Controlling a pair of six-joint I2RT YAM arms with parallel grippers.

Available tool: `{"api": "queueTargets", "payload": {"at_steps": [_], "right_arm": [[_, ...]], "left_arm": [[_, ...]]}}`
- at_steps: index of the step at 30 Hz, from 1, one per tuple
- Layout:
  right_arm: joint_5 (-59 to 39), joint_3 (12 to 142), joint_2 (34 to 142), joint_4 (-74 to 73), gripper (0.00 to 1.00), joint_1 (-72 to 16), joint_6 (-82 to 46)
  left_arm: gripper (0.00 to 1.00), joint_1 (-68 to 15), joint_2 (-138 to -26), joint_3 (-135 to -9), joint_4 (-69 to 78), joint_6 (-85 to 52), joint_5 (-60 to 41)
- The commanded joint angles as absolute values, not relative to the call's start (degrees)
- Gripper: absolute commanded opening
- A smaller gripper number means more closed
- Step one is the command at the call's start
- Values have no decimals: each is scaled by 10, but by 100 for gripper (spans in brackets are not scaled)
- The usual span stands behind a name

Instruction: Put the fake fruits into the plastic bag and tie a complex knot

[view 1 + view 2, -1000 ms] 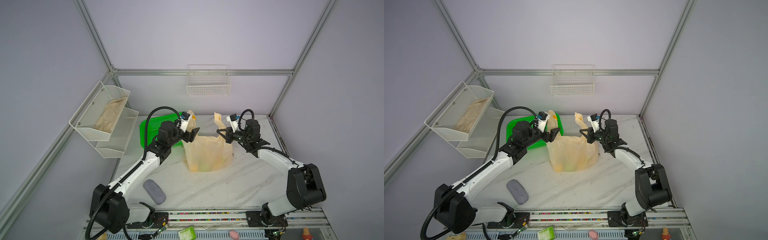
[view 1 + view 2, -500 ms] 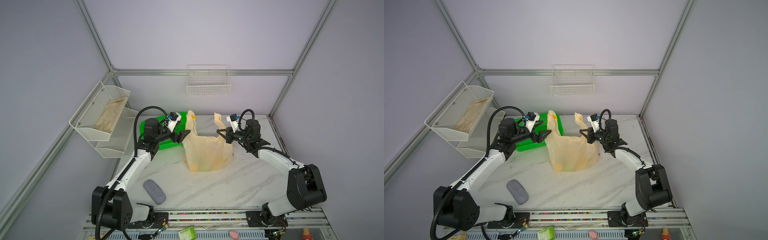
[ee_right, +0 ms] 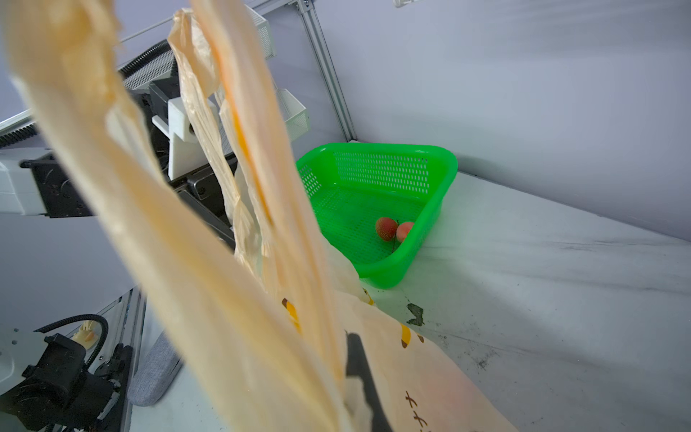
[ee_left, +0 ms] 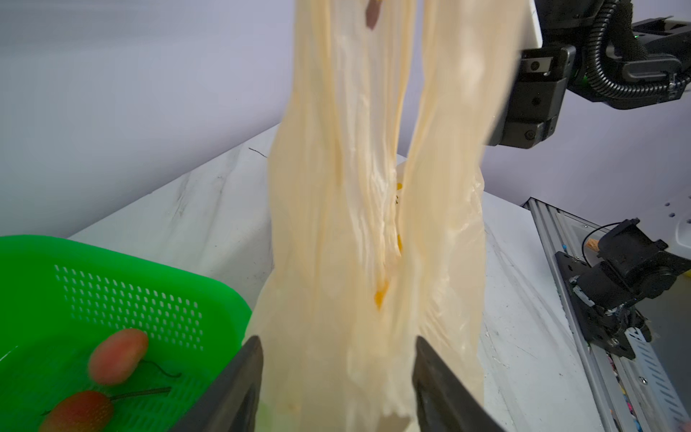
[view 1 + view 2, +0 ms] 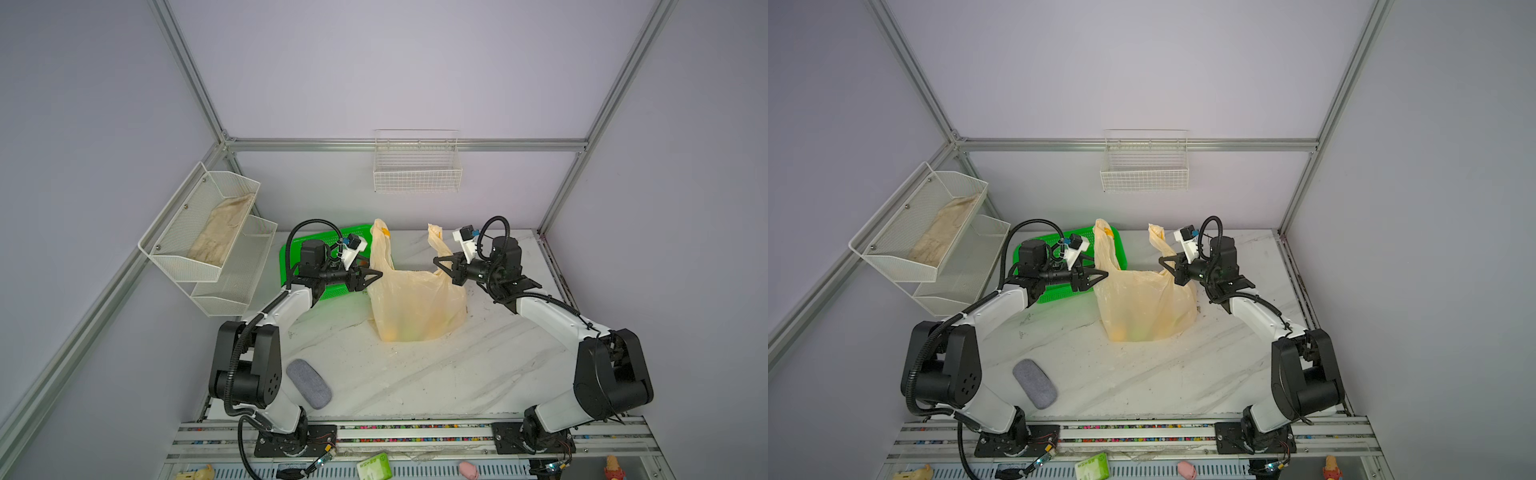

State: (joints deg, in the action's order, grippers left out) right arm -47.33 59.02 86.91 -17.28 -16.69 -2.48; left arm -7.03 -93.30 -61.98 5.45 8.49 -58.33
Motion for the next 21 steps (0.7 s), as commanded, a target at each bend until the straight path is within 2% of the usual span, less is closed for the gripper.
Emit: {"api": "queueTargets", "payload": {"at_steps": [1,7,11,16,21], "right_arm": [[-480,597,856,-190,0,-163,-23],[-484,599,863,-195,0,-163,-28],[-484,601,863,-192,0,-163,-25],[-483,602,865,-192,0,-163,-24],[-477,604,867,-195,0,-163,-29]], "left_arm": [[62,-69,-948,-704,99,70,-643],[62,-80,-976,-737,114,54,-652],[57,-86,-991,-754,115,48,-658],[47,-96,-1000,-759,118,47,-659],[29,-101,-991,-750,125,43,-647]]}}
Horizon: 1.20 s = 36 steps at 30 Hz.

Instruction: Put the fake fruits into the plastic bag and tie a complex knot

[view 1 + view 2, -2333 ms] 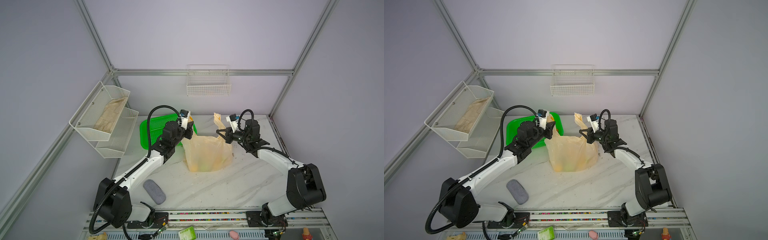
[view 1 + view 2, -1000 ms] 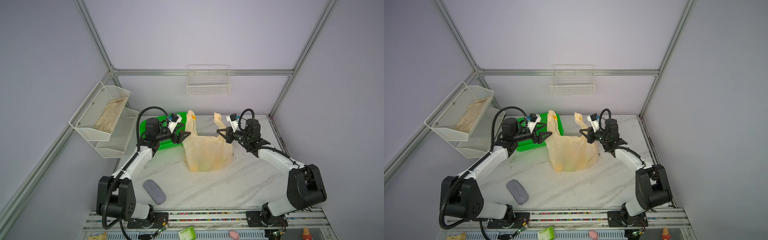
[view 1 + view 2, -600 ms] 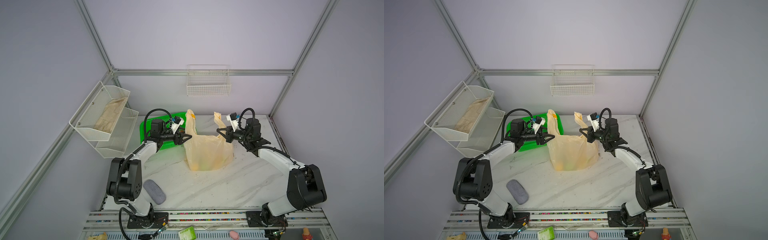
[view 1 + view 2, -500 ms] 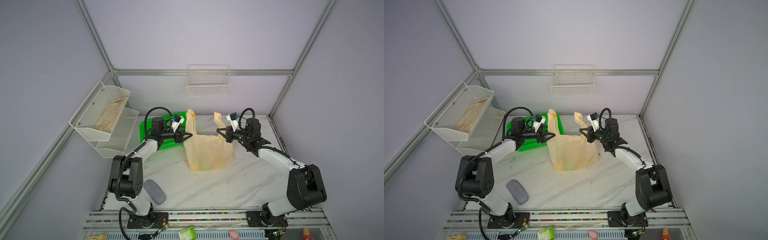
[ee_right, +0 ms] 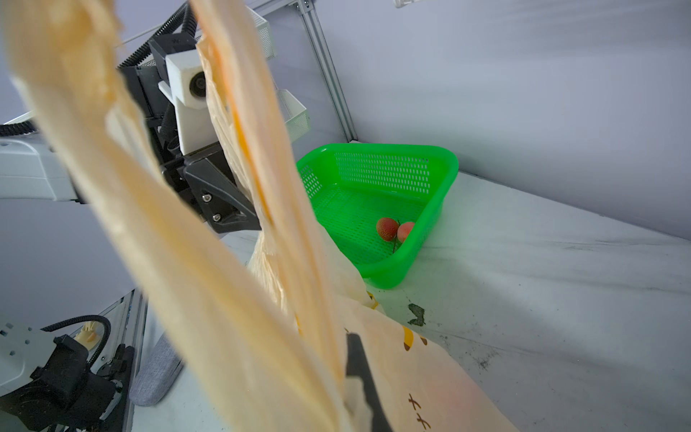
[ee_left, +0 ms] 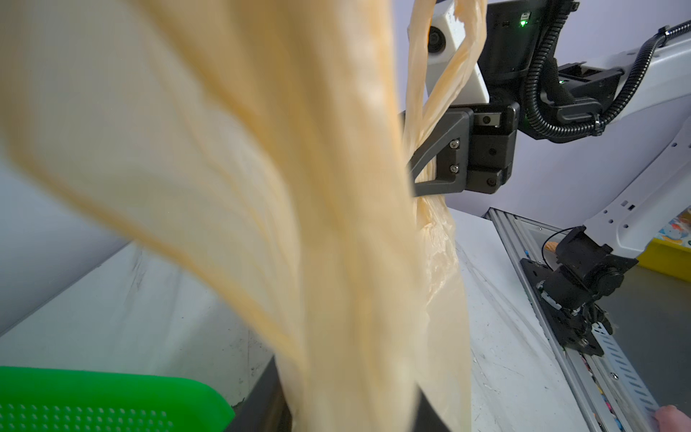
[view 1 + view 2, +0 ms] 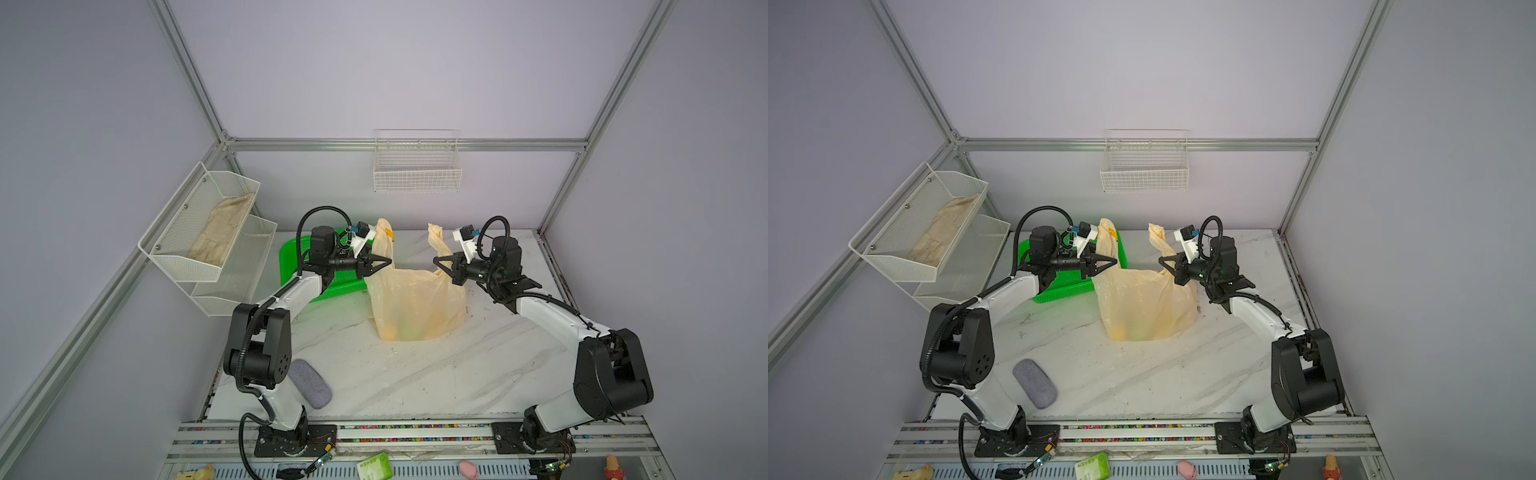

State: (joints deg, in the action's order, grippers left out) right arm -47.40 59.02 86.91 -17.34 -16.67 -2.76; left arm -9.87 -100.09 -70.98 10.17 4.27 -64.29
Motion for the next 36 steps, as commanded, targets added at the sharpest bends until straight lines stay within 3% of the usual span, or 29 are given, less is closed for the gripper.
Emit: {"api": "queueTargets", "payload": {"at_steps": [1,7,17,23,32,36], "right_arm": [[-471,605,867,-193,0,-163,-30],[-452,606,869,-186,0,-163,-49],[-457,642,910,-138,0,-163,-52],[-497,656,929,-123,0,-163,-29],[-537,644,926,-116,0,-163,49],[-551,635,923,-130,5,-163,59]], "left_arm": [[25,-101,-985,-747,126,42,-642],[0,-114,-938,-716,106,68,-580],[0,-215,-883,-757,-128,294,-352],[0,-287,-912,-826,-231,389,-217],[0,-331,-966,-938,-327,446,-126],[0,-338,-974,-960,-340,460,-113]]}}
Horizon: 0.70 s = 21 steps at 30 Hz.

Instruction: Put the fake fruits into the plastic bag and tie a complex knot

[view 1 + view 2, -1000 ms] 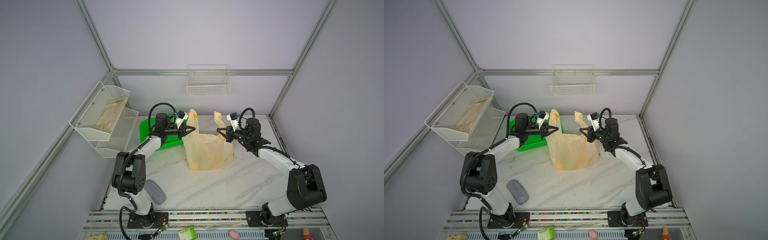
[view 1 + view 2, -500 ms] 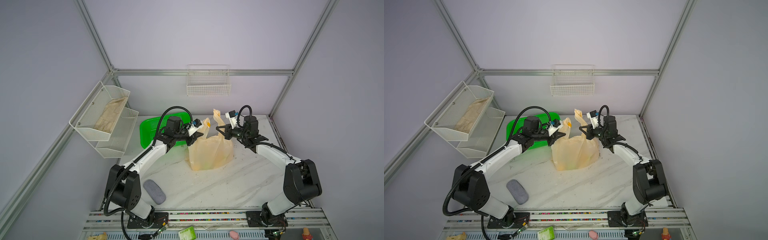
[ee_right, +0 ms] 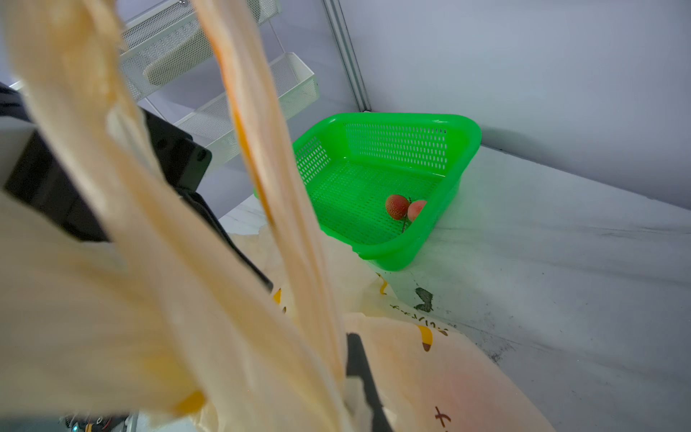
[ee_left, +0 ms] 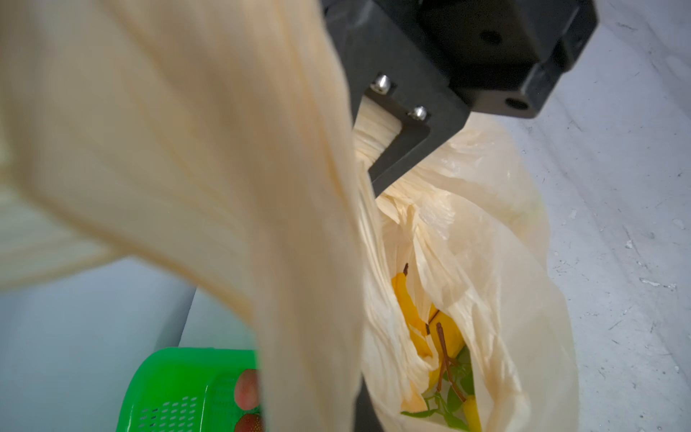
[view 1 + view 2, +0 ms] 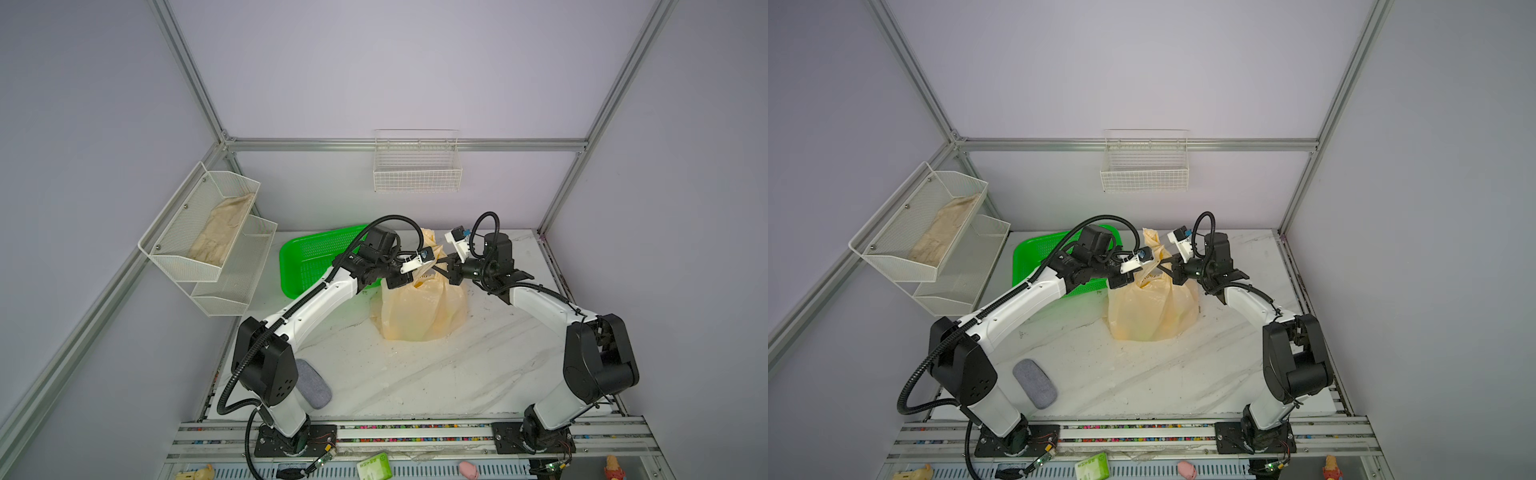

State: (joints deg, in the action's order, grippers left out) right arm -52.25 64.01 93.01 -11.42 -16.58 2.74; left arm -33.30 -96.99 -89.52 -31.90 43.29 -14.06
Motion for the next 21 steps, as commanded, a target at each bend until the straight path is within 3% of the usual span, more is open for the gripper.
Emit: {"api": "queueTargets", "payload": {"at_steps": [1,21], "right_arm": [[-554,632,921,-132,7,-163,62],[-567,588,882,-149,41,-157,101]], "left_arm": [[0,-338,-976,-967,-345,463,-115],[0,-345,-1034,-1056,-398,484,-104]]}}
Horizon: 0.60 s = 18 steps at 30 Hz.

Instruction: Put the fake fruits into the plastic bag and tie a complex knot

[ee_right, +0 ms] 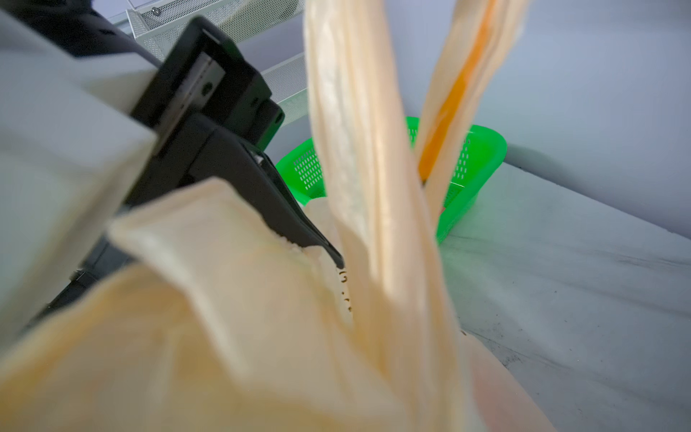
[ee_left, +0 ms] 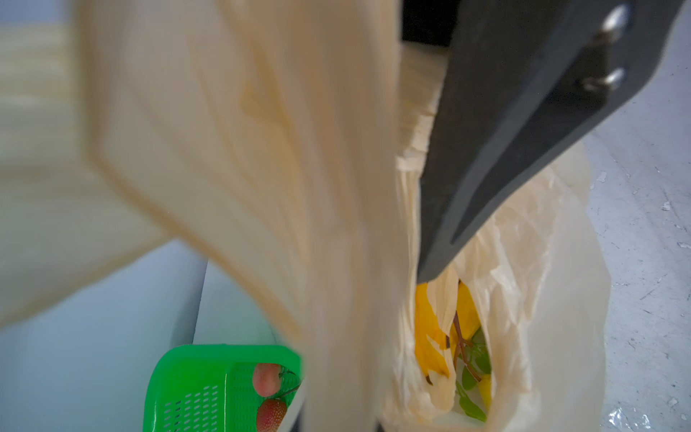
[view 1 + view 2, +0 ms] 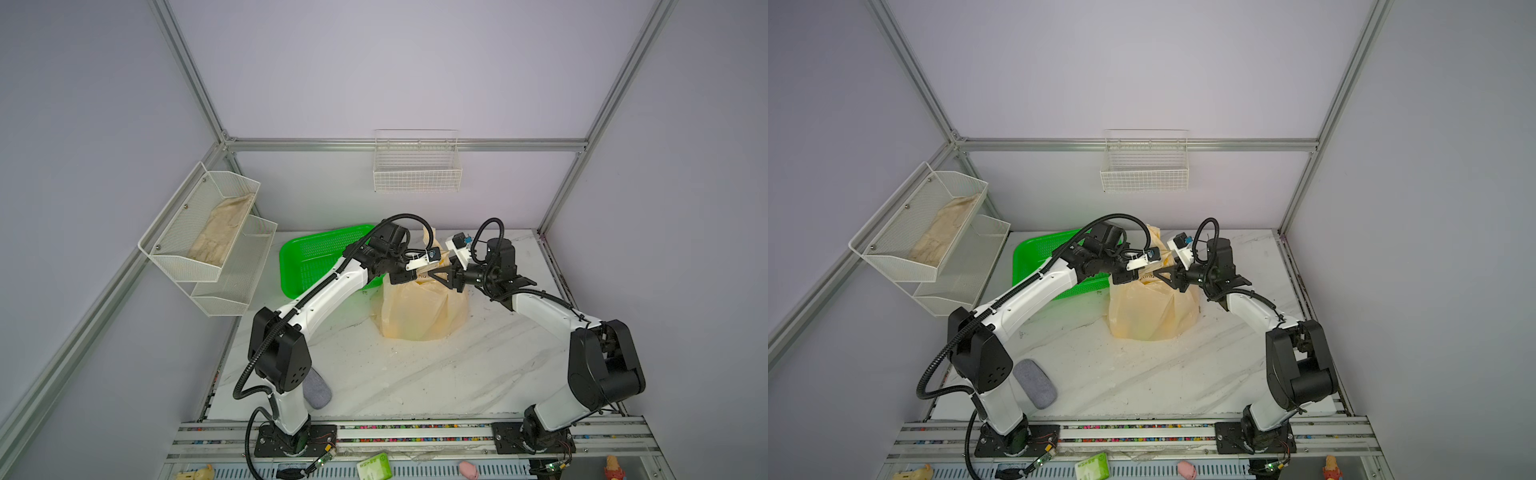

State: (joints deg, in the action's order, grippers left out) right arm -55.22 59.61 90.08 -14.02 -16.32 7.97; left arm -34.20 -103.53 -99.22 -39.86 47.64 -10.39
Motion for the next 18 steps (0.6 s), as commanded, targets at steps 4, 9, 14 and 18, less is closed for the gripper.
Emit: {"api": "queueTargets", "payload": {"at_steps": [4,9,14,18], "right_arm": [[-579,587,877,-152,53,-154,102],[-596,586,873,-167,57,-154,89],[-616,572,874,-240,58,-154,31],[-613,566,880,-293,54,-154,-15]], "left_arm": [[0,-345,-1037,-1062,-397,481,-115],[0,-345,-1042,-1071,-398,481,-124],[0,-345,-1048,-1078,-398,484,-131],[0,-350,-1054,-1085,-399,488,-133]]}}
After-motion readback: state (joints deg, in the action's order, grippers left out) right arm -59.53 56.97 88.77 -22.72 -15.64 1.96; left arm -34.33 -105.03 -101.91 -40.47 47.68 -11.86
